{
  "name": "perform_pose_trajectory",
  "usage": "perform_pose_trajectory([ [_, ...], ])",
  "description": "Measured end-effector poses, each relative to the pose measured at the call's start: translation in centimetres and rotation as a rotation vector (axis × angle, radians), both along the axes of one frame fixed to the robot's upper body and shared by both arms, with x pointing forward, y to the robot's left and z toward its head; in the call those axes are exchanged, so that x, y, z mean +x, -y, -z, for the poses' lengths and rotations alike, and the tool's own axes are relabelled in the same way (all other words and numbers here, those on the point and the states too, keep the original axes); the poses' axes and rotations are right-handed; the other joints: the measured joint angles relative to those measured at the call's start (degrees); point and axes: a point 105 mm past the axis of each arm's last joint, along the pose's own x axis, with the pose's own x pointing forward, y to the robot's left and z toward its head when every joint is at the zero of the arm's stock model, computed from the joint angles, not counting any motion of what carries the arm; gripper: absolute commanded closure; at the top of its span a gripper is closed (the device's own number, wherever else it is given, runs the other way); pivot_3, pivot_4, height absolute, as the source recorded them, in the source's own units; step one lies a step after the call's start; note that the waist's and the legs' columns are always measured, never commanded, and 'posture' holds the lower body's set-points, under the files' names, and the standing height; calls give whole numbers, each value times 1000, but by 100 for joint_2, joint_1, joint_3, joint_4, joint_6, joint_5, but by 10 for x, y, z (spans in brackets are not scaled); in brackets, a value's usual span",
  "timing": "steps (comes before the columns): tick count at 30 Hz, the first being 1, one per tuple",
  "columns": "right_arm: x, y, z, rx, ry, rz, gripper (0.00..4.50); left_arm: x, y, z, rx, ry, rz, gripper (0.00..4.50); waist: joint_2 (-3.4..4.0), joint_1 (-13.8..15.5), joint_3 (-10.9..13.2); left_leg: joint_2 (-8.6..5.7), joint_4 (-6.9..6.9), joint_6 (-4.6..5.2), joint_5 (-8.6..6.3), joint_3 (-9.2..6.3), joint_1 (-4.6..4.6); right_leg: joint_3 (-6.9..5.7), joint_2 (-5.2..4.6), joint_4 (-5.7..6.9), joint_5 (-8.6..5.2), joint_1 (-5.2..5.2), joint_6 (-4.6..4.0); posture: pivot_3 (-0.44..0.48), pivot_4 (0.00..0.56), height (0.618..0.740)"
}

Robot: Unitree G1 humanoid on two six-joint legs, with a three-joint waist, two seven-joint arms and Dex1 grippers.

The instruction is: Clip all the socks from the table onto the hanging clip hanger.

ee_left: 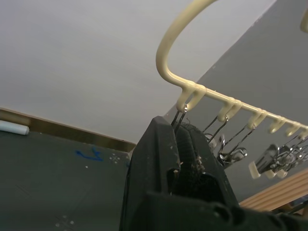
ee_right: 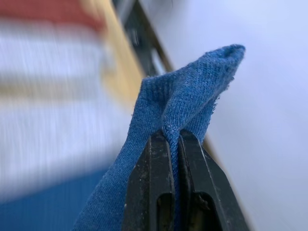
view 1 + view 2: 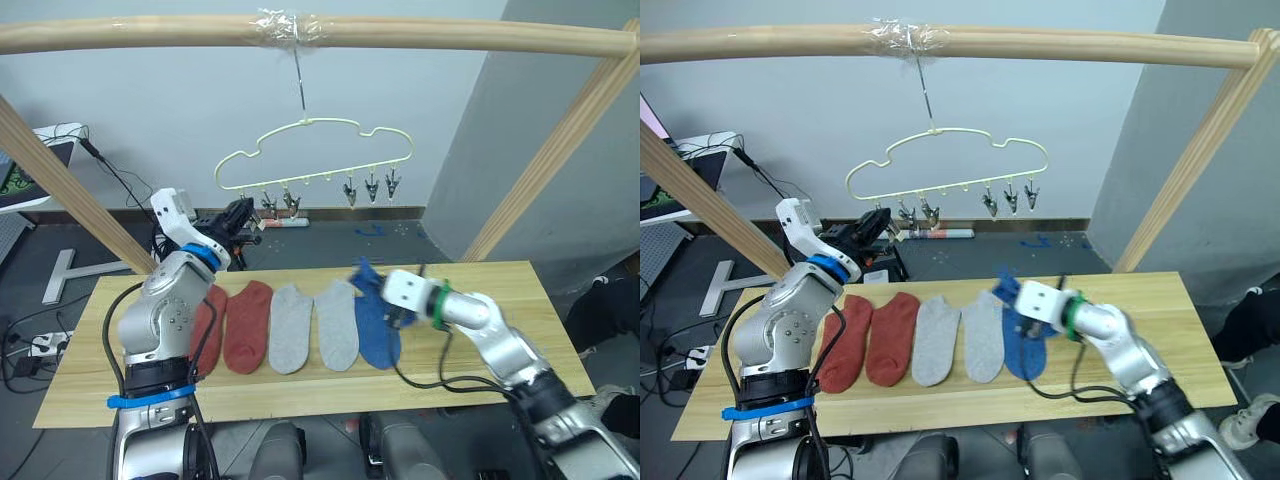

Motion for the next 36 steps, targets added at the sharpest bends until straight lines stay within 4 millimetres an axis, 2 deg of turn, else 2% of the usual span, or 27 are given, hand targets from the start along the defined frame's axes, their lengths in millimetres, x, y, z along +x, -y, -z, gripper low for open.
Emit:
perform_pose_trajectory([
  [3,1,-23,-5,0,23,-50,4445,-2,3,-2,-18,-12,34,4500,-1,48,0,-3,0,-1,1,-3,-7,-1,-6,-7,0,-1,0,49,199,740],
  [9,11,-42,2,-39,19,-83,4445,-3,7,-5,-21,-21,46,4500,-3,60,1,-11,1,0,0,-19,-13,1,-20,-9,1,-4,-2,69,203,740],
  [14,19,-65,-15,-46,102,-141,4445,-4,11,-6,-29,-29,54,4500,-3,61,1,-6,-2,0,0,-26,-16,-20,-17,-4,2,-5,-3,75,205,740],
  [21,25,-86,-21,-65,148,-177,4445,-5,15,-9,-44,-22,53,4500,-3,77,1,-11,2,-1,0,-60,-36,-29,-25,-11,16,-11,-27,81,204,740],
  [24,27,-90,-24,-73,169,-186,4445,-5,15,-9,-44,-25,46,4500,-3,79,1,-10,0,-1,0,-69,-38,-39,-24,-11,16,-10,-28,82,205,740],
  [32,31,-90,-16,-119,199,-164,4445,-6,16,-8,-50,-30,56,4500,-3,80,1,-10,1,-1,0,-73,-42,-42,-24,-10,17,-11,-29,84,206,740],
  [36,35,-94,-25,-122,239,-153,4445,-7,21,-7,-65,-45,81,4500,-3,78,1,-10,1,-1,0,-74,-42,-43,-24,-10,17,-12,-29,84,206,740],
])
